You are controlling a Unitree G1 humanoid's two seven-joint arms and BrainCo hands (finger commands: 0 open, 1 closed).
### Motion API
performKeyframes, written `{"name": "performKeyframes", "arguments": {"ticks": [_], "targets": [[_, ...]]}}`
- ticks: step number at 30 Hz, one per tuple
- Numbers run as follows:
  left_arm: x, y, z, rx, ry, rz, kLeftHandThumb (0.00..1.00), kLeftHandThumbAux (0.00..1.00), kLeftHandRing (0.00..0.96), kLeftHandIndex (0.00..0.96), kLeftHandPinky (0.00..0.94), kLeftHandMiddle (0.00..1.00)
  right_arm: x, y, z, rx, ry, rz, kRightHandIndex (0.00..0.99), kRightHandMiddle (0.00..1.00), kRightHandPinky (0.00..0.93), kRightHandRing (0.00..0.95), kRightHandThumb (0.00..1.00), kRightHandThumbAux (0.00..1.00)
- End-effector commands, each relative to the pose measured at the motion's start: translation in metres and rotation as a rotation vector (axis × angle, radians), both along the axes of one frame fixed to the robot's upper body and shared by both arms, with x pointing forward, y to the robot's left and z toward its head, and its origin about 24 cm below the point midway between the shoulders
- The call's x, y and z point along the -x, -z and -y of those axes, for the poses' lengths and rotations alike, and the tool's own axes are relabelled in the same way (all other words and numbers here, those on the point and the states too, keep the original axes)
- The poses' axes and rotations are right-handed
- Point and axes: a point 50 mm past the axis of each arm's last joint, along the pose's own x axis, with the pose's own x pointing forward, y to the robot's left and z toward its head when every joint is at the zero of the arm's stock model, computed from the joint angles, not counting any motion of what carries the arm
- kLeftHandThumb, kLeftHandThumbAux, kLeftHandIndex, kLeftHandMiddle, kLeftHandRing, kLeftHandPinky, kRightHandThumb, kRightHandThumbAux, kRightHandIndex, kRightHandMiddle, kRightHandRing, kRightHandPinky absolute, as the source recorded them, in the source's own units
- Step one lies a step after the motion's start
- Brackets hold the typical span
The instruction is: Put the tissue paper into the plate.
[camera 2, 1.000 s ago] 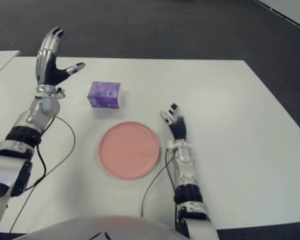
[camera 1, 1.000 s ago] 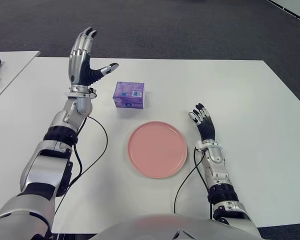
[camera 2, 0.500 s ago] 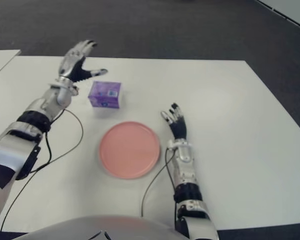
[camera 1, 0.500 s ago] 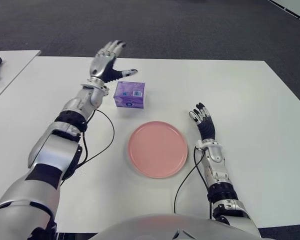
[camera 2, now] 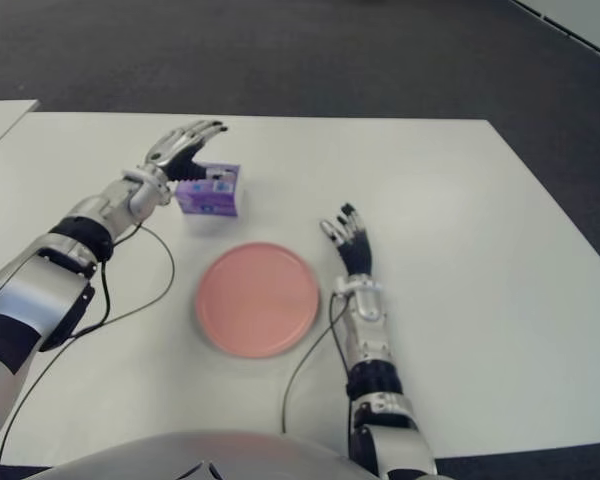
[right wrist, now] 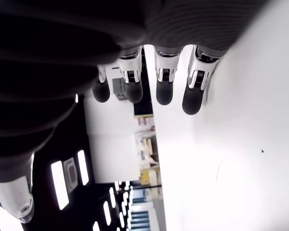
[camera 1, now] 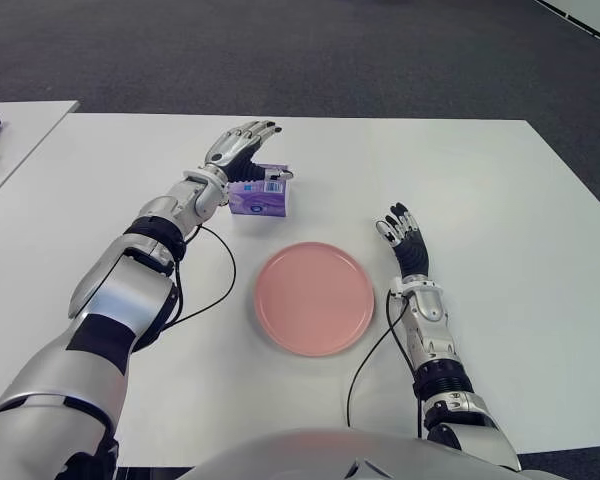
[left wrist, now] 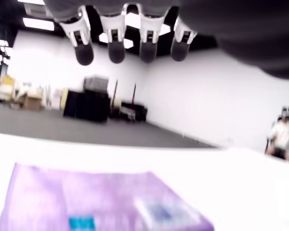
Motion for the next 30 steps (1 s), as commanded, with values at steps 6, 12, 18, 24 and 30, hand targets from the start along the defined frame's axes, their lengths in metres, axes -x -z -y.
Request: {"name": "performKeyframes", "arguments": {"ticks": [6, 12, 18, 24, 30], "targets": [[0.001, 0.007, 0.004, -0.101, 0.041, -0.052, 0.213, 0.238, 0.0, 0.0, 0.0, 0.0, 0.017, 0.031, 0.001, -0.033, 0.023, -0.158, 0.059, 0.089, 0.133, 0.081, 0.392, 0.625], [0.001, 0.011, 0.007, -0.123, 0.035, -0.062, 0.192, 0.254, 0.0, 0.0, 0.0, 0.0, 0.017, 0.031, 0.0, -0.039, 0.028, -0.155, 0.063, 0.1, 0.15, 0.098, 0.403, 0.632], [0.001, 0.015, 0.009, -0.137, 0.022, -0.073, 0.186, 0.269, 0.0, 0.0, 0.0, 0.0, 0.017, 0.031, 0.001, -0.039, 0.027, -0.153, 0.066, 0.106, 0.146, 0.103, 0.412, 0.623], [0.001, 0.018, 0.008, -0.162, 0.007, -0.073, 0.173, 0.274, 0.0, 0.0, 0.0, 0.0, 0.017, 0.032, 0.002, -0.038, 0.03, -0.153, 0.073, 0.114, 0.133, 0.104, 0.42, 0.62], [0.001, 0.02, 0.004, -0.189, -0.013, -0.074, 0.166, 0.272, 0.0, 0.0, 0.0, 0.0, 0.017, 0.031, 0.002, -0.037, 0.031, -0.149, 0.076, 0.113, 0.135, 0.101, 0.42, 0.625]]}}
